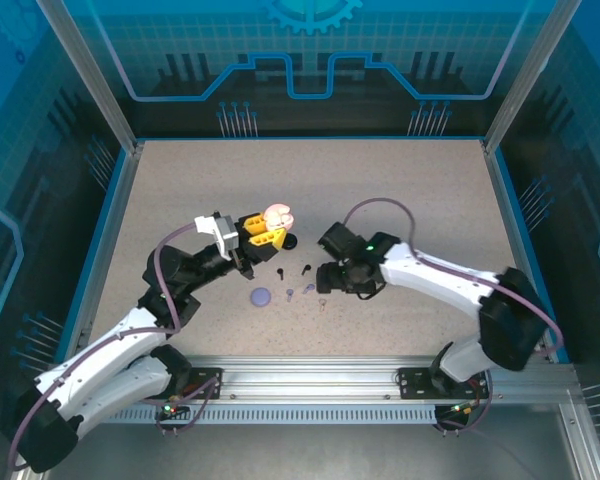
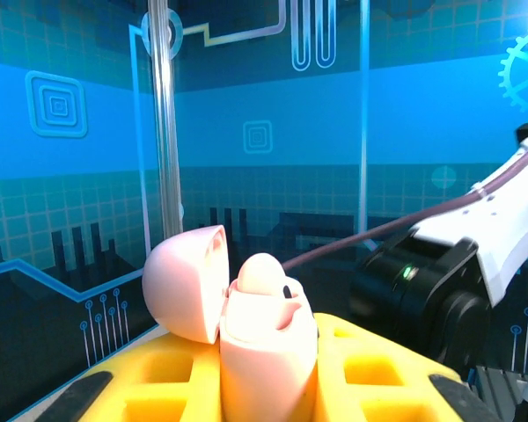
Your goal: Insert the wireless bluetooth earbuds into the charging case
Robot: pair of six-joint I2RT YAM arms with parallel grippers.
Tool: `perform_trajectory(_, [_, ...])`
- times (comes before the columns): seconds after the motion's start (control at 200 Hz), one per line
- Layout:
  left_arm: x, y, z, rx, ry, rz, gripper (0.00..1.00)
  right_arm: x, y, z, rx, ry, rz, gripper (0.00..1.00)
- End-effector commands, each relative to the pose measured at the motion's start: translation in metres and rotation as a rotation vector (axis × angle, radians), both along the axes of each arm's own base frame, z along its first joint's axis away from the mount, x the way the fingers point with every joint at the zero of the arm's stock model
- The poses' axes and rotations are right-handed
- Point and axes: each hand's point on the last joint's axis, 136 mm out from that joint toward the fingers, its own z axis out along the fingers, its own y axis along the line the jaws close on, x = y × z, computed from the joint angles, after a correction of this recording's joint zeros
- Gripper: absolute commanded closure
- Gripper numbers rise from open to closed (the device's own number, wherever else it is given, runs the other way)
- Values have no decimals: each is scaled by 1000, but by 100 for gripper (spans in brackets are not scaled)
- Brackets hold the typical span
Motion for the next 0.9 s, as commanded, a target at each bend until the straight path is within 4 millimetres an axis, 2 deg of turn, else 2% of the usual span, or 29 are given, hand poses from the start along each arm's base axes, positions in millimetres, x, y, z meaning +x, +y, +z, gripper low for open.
perform_trajectory(0.0, [-4,4,8,-2,-27,22,100,-8,18,-14,-61,56,71,17])
perform_trajectory(0.11, [-5,5,7,7,-26,24,100,-10,31,-31,-123,94,136,19])
perform_trajectory(0.24, [-6,8,6,19,-27,35,100,-8,37,-44,-168,119,180,19])
perform_trajectory(0.48, [-7,9,3,29,-18,44,100,-11,36,-58,-197,156,205,25])
perform_trajectory(0.896, [-4,9,-2,37,-7,54,100,-24,24,-67,-212,196,212,37])
